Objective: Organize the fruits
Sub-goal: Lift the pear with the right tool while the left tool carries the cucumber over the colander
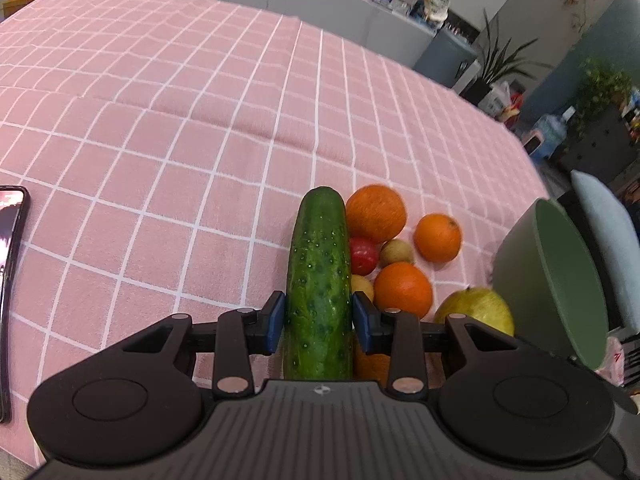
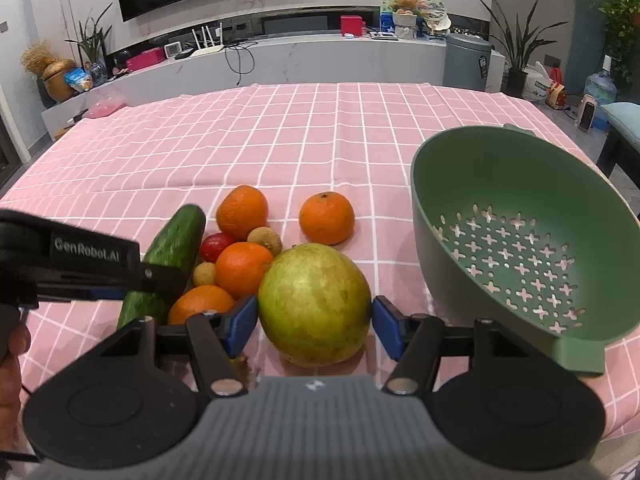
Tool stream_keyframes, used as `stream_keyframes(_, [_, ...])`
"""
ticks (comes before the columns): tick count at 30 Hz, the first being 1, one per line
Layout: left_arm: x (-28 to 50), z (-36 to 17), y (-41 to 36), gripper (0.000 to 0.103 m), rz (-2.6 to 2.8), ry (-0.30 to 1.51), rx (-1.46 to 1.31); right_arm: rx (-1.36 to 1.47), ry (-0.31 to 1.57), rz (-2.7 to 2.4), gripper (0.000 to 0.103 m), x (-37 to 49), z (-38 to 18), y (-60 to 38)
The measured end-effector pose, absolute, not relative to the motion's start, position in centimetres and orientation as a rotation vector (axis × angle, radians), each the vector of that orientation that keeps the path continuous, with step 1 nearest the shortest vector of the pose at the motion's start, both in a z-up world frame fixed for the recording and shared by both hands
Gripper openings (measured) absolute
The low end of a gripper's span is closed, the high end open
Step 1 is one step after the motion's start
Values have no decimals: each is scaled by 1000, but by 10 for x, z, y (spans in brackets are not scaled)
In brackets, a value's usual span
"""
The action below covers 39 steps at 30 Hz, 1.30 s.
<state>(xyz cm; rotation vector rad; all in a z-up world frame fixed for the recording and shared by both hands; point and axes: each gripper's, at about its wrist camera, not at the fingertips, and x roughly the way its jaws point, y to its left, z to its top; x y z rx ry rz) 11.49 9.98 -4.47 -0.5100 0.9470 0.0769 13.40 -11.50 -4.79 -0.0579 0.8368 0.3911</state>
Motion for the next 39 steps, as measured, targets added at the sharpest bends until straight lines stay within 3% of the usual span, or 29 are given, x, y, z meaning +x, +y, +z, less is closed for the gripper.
stream_keyframes(13, [98, 7, 82, 40, 39, 846, -452, -57, 737, 483, 58, 120, -5, -138])
stream_keyframes(27, [139, 51, 31, 40, -109, 801, -418, -51, 638, 494, 56, 128, 43, -184])
stream_keyframes(39, [198, 48, -43, 40, -270, 868, -340, -70, 719, 389, 56, 177, 30, -229])
